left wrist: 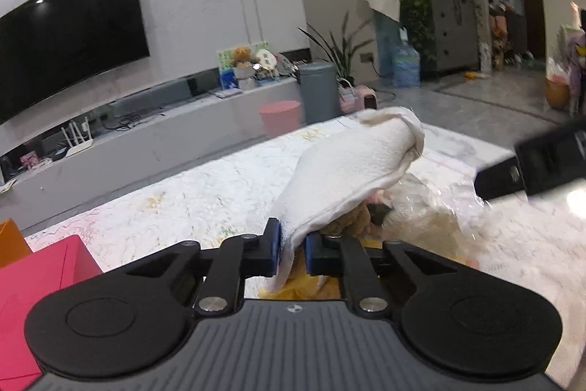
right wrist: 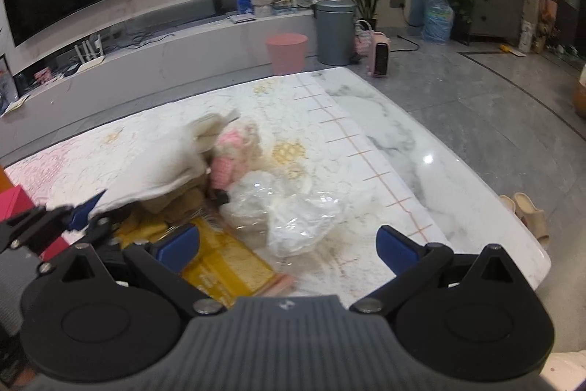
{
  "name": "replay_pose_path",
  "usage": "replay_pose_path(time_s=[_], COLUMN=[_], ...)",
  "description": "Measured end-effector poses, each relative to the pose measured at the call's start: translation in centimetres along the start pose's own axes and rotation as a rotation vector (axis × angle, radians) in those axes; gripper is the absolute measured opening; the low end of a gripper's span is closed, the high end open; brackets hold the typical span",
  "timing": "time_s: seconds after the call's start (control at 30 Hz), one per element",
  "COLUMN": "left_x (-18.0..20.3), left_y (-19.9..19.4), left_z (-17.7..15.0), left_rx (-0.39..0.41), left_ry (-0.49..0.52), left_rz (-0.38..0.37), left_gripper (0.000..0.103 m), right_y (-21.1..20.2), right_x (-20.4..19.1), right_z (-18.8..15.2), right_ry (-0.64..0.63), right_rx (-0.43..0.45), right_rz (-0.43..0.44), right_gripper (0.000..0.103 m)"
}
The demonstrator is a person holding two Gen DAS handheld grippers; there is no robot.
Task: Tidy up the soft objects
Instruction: 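Reach the left tool to the cream cloth and close on it, then grasp the brown fluffy plush with the right tool while the left tool holds the cream cloth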
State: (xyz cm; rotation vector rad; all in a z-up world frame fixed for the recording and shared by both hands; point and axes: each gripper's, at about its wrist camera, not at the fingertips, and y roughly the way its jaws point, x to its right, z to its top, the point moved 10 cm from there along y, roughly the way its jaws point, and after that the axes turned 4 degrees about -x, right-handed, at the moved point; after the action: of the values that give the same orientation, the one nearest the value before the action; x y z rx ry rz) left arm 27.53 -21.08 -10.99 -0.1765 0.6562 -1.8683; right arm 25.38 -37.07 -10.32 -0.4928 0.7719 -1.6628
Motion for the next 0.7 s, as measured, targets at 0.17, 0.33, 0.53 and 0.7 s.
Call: replay_pose_path(time_s=[0.17, 0.33, 0.53, 0.7], left_x=[0.1, -1.3, -3.9, -5.4], left_y=[-2.8, -7.1, -11.2, -13.4], left_z=[0.0, 0.5, 1.1, 0.9], left_rx=[-0.008, 0.026, 0.034, 0.002], left_ry=[0.019, -0.018, -0.096, -0.096], left_rz=[-0.043, -0.021, -0.020, -0.048], left_gripper=[0.006, 0.006, 0.006, 0.006], right_y=[-0.1, 0.5, 1.4, 3.1], right_x=[0.2, -1.3, -2.8, -4.4], right_z=[-0.3, -1.3, -2.6, -3.6], right_ry=[0.013, -0.089, -0.197, -0.259], right_rx=[-0.012, -0.045, -0.071, -0.109], right_rz=[0.031, 0.060, 0.058, 0.063], right_gripper=[0.101, 0.100, 0.100, 0.101])
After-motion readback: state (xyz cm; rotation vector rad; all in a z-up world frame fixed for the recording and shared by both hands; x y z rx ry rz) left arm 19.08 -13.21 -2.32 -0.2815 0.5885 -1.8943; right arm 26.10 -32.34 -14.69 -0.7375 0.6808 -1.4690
